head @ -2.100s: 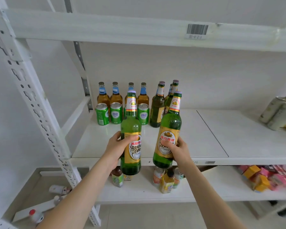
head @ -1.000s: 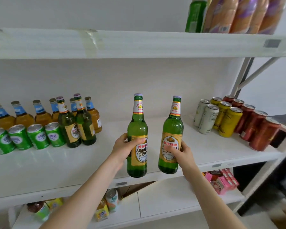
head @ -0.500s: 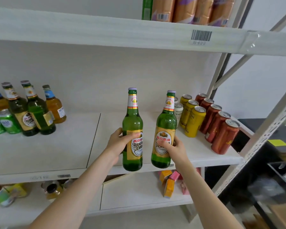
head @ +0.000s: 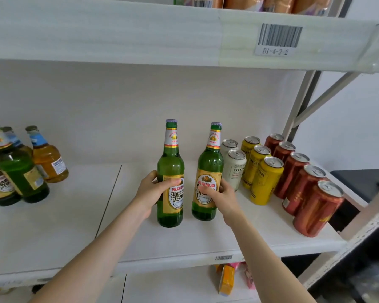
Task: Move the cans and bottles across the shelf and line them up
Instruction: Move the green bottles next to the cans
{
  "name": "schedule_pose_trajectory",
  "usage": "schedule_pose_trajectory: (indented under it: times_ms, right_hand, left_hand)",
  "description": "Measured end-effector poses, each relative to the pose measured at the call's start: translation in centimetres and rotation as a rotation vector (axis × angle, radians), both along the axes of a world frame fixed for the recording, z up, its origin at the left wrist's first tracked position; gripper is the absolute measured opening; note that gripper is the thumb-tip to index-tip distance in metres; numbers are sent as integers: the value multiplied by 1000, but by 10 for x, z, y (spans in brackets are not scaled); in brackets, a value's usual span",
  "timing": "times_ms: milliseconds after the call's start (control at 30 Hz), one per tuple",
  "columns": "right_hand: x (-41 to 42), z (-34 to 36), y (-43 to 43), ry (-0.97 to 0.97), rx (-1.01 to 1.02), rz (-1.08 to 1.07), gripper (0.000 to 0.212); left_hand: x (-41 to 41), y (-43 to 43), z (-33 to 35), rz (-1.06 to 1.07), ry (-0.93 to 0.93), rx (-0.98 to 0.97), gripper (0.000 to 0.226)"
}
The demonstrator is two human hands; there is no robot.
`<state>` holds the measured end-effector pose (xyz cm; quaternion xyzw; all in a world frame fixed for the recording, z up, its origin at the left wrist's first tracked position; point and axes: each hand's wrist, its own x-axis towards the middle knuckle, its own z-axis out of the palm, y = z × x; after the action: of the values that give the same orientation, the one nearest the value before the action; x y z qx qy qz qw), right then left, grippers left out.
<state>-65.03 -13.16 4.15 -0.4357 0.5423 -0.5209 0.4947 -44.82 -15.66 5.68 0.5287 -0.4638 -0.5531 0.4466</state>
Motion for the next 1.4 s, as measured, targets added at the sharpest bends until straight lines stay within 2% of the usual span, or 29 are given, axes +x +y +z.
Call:
schedule_pose_trajectory:
  times_ms: [533, 733, 800, 867, 1200, 1300, 1400]
  right_hand:
    - [4, -33, -110, 24, -65, 37, 49]
    - [-4, -45, -138, 19, -99, 11, 52]
    - [-6, -50, -146, 33, -104, -2, 54]
    - [-7, -52, -153, 38, -109, -10, 54]
    - [-8, -59, -167, 99, -153, 21, 58]
    - [-8, -62, -168, 96, -153, 18, 62]
    - [-7, -62, -167, 86, -156, 15, 64]
  left_hand:
    - [2, -92, -33, -15, 32, -57, 52]
    - [-5, -110, -40, -30, 53, -87, 68]
    - [-7, -114, -42, -32, 52, -99, 61]
    - [-7, -118, -45, -32, 50, -108, 58]
    - [-8, -121, -50, -67, 65, -151, 73]
    - [-7, -120, -51, -89, 56, -160, 69]
    - [-6, -120, -51, -113, 48, -164, 78]
